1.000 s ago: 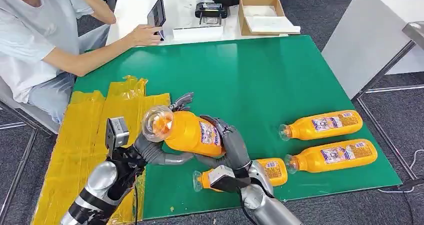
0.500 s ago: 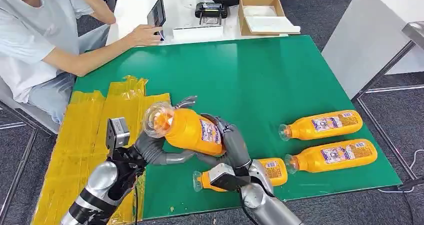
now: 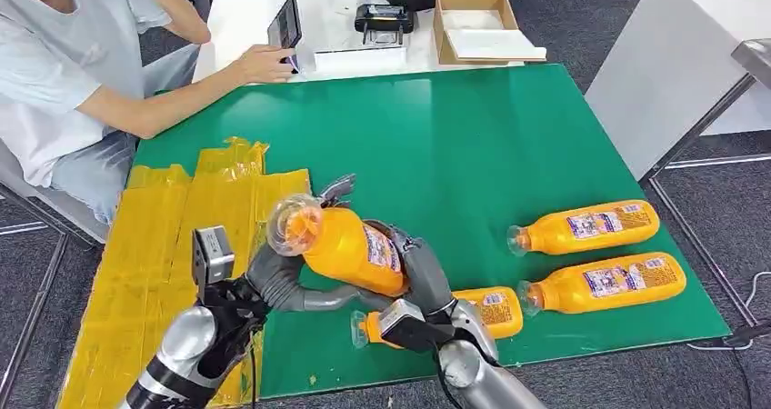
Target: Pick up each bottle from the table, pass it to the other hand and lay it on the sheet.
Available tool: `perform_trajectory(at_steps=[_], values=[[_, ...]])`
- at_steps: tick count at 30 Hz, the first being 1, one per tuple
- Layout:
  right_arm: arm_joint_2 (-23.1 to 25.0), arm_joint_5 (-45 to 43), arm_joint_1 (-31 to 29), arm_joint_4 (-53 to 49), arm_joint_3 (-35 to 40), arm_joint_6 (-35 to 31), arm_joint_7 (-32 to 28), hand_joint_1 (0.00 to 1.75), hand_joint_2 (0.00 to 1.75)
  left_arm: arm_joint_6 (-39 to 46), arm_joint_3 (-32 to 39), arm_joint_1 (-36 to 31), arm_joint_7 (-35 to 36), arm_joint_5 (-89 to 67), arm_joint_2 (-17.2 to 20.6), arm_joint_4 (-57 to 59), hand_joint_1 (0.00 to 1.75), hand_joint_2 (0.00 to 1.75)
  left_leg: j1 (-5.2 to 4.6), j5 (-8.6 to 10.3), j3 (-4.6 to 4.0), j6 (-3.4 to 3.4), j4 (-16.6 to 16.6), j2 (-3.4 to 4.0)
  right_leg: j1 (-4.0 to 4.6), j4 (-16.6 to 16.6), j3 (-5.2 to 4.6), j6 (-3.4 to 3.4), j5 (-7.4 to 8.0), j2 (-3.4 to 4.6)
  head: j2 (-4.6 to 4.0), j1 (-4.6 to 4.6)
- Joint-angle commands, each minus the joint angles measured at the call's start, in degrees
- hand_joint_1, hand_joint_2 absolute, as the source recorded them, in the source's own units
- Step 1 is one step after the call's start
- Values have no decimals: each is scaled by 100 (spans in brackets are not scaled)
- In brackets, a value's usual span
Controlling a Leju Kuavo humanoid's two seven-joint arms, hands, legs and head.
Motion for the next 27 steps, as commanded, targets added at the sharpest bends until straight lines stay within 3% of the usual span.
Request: perform_trajectory(at_steps=[1, 12, 13, 14, 18, 19, 27], values=[[-108, 48, -218, 267, 38, 72, 148, 175, 175, 109, -323, 60, -48, -260, 6, -75, 0, 175, 10, -9, 22, -15, 3, 0, 10, -5, 26, -12, -5, -5, 0, 0], [-108, 48, -218, 267, 38, 72, 148, 175, 175, 109, -323, 60, -48, -260, 6, -75, 0, 175, 5, -3, 11, -10, 0, 0, 6, -4, 13, -8, -1, -3, 0, 0], [-108, 48, -218, 267, 38, 72, 148, 175, 175, 109, -323, 60, -48, -260, 6, -75, 0, 175, 18, -21, 44, -24, 10, 5, 19, -4, 49, -20, -13, -2, 0, 0], [-108, 48, -218, 267, 38, 72, 148, 175, 175, 109, -323, 60, -48, -260, 6, -75, 0, 175, 7, -6, 18, -12, 0, 0, 7, -5, 20, -10, -3, -3, 0, 0], [-108, 48, -218, 267, 38, 72, 148, 175, 175, 109, -323, 60, -48, -260, 6, -75, 0, 175, 18, -23, 47, -25, 11, 5, 19, -4, 53, -20, -14, -3, 0, 0], [-108, 48, -218, 267, 38, 72, 148, 175, 175, 109, -323, 60, -48, -260, 6, -75, 0, 175, 6, -4, 14, -10, 0, 0, 6, -4, 16, -8, -2, -4, 0, 0], [-102, 52, -222, 288, 36, 97, 148, 175, 175, 121, -339, 50, -60, -303, -17, -61, 0, 175, 6, -6, 16, -12, 1, 0, 7, -4, 19, -9, -3, -4, 0, 0]])
